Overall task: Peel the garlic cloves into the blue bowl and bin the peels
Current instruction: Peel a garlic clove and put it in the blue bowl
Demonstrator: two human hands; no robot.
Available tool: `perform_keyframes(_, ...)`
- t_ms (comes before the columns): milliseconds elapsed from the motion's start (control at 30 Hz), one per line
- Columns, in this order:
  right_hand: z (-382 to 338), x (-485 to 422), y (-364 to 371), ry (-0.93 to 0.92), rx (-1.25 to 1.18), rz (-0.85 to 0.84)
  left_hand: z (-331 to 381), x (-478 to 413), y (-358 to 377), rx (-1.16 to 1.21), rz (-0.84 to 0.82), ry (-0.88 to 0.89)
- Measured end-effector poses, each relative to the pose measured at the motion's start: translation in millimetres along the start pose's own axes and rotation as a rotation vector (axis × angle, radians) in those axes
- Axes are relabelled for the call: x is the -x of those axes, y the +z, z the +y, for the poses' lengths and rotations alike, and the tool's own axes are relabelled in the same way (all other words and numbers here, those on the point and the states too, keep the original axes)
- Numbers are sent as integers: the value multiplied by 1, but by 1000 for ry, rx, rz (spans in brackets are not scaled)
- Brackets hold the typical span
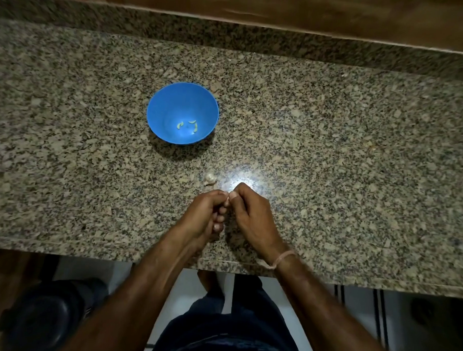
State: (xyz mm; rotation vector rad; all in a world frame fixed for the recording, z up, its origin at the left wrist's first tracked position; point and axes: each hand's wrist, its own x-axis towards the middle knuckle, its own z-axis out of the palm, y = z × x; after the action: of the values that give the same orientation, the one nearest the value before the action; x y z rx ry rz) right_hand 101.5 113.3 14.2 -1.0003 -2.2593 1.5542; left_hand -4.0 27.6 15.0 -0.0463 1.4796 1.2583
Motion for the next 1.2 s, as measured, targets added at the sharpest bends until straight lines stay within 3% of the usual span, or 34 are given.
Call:
perform_keyframes(33,1,-1,0,-32,51,17,1,1,0,-31,2,30)
perform_keyframes(100,2,-4,-1,21,-16,-3,-3,6,0,-357,128,309)
perform_keyframes(167,-4,-5,0,252,-353,-95,-8,11,1,-676,286,631)
perform_keyframes(200,-6,-4,1,354,-484,-128,-10,12,2,-721,313,689)
perform_keyframes(267,-9,-1,4,335,-453,-100,-9,7,-1,-577,233,563)
perform_keyframes(367,4,0,7,-4,4,12,-1,0,-5,-52,16,29)
perform_keyframes(400,5,-1,6,-61,87,28,0,-1,-5,3,-3,-46)
perform_keyframes(433,7,-2,6,-63,104,29,0,1,-3,-25,11,-24)
perform_keyframes(467,9,-4,6,-28,53,1,-2,3,0,-176,72,105)
perform_keyframes(533,3,-5,6,205,-306,-95,-12,8,0,-645,306,519)
perform_keyframes(600,-1,-4,9,366,-484,-128,-18,10,0,-797,381,701)
perform_keyframes(667,2,0,11,209,-275,-81,-17,5,-1,-584,253,531)
perform_keyframes(733,8,1,10,18,-28,-11,-7,5,1,-169,90,163)
perform_keyframes(767,9,0,9,-22,22,8,-2,6,2,-59,59,38)
perform_keyframes(800,9,0,8,-31,30,18,-1,8,4,-54,43,23)
perform_keyframes(933,14,-1,7,134,-210,1,-6,17,7,-453,231,370)
perform_keyframes(1067,15,6,6,192,-328,-1,-3,14,3,-204,73,203)
perform_keyframes(1100,14,6,7,192,-307,-8,-4,14,3,-274,95,229)
perform_keyframes(1200,7,4,7,261,-276,-37,-14,16,4,-751,253,535)
